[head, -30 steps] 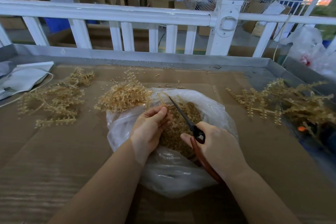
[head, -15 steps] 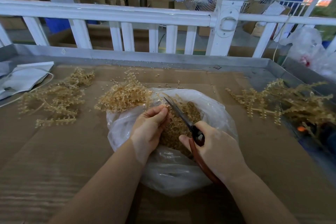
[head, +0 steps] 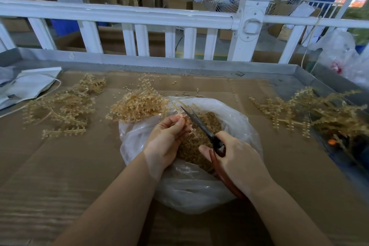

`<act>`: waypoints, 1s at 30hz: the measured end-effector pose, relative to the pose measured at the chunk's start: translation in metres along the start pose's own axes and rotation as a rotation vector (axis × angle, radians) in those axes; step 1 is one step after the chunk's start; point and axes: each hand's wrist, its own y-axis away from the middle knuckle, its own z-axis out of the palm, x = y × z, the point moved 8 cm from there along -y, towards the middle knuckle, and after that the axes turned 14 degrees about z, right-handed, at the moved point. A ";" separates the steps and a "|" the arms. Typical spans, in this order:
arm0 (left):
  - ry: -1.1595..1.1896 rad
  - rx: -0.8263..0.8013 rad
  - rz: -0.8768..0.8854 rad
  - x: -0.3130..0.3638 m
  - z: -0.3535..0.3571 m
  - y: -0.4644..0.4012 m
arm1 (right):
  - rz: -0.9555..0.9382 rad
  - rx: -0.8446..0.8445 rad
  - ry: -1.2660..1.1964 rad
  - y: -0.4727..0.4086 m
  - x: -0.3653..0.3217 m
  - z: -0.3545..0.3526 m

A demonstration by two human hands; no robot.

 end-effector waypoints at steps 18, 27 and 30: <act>-0.037 0.006 0.048 0.002 0.001 -0.001 | -0.046 0.129 0.249 0.001 -0.005 0.001; -0.036 0.029 0.034 0.001 0.001 -0.001 | -0.094 0.144 0.339 0.005 -0.016 -0.006; -0.040 0.035 0.032 0.001 0.000 -0.002 | -0.096 0.134 0.339 0.006 -0.017 -0.008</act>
